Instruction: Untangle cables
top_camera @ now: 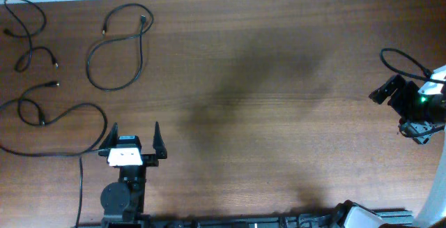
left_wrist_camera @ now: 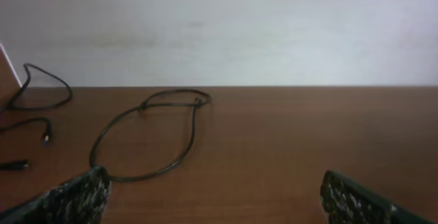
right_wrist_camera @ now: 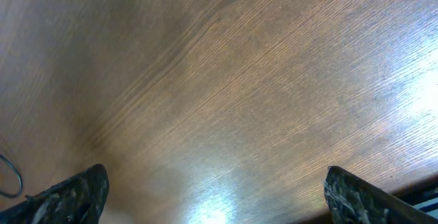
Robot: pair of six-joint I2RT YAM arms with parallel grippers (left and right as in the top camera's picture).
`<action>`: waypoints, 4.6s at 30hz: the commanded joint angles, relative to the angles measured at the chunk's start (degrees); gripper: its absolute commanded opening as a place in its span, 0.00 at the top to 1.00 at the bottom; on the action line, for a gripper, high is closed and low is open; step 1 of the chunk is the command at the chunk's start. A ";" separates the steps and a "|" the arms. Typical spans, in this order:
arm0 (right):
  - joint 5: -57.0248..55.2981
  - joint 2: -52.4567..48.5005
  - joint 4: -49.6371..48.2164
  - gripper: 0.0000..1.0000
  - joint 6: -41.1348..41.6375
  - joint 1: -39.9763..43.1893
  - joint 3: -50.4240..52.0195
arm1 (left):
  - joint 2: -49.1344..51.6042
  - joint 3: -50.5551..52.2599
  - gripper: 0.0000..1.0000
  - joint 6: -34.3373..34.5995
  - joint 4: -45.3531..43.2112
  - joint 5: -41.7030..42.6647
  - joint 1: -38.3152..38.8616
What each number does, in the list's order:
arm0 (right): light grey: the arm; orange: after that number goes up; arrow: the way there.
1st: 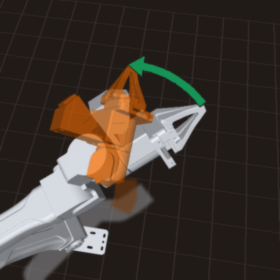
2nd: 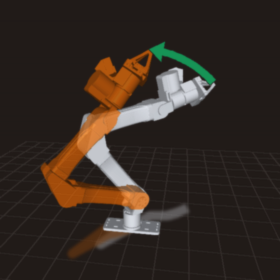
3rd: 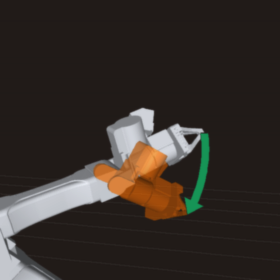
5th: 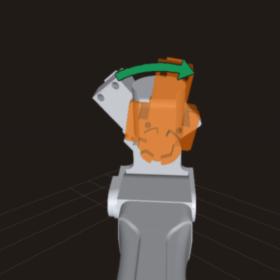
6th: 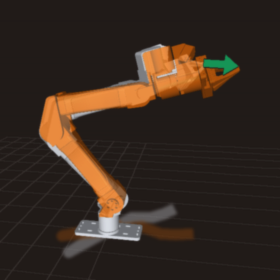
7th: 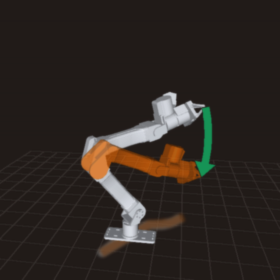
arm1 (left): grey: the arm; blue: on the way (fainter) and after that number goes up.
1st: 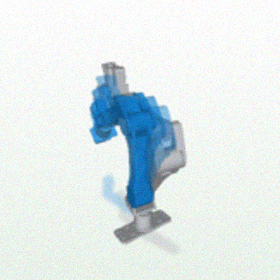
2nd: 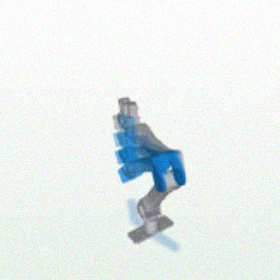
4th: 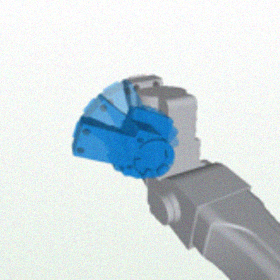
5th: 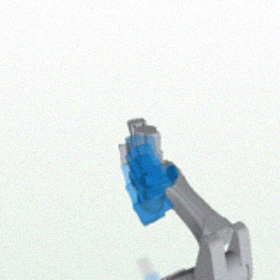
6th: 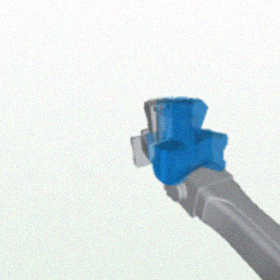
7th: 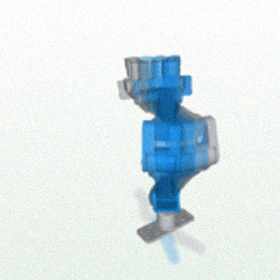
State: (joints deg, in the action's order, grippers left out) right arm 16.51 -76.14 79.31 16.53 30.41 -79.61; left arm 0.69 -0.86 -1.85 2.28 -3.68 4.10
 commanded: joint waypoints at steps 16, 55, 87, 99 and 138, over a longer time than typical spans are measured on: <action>-0.52 0.11 -0.02 0.01 0.44 0.26 -0.81 | -0.07 0.35 0.01 -7.96 2.49 3.93 -0.15; -0.55 0.11 -0.02 0.01 0.44 0.26 -0.81 | -0.02 0.35 0.01 2.10 2.29 0.48 -0.15; -0.55 0.11 -0.02 0.01 0.44 0.26 -0.81 | -0.02 0.35 0.01 2.08 2.29 0.48 -8.87; -0.55 0.11 -0.02 0.01 0.44 0.26 -0.81 | -0.02 0.35 0.01 2.08 2.29 0.48 -8.87; -10.78 0.66 -1.01 0.01 -1.09 -22.05 0.79 | -0.02 0.35 0.01 2.08 2.29 0.48 -8.87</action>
State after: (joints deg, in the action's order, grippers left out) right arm 7.90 -76.14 78.98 15.62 10.98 -79.61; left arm 0.69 -0.82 -0.34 4.60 -2.57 -4.49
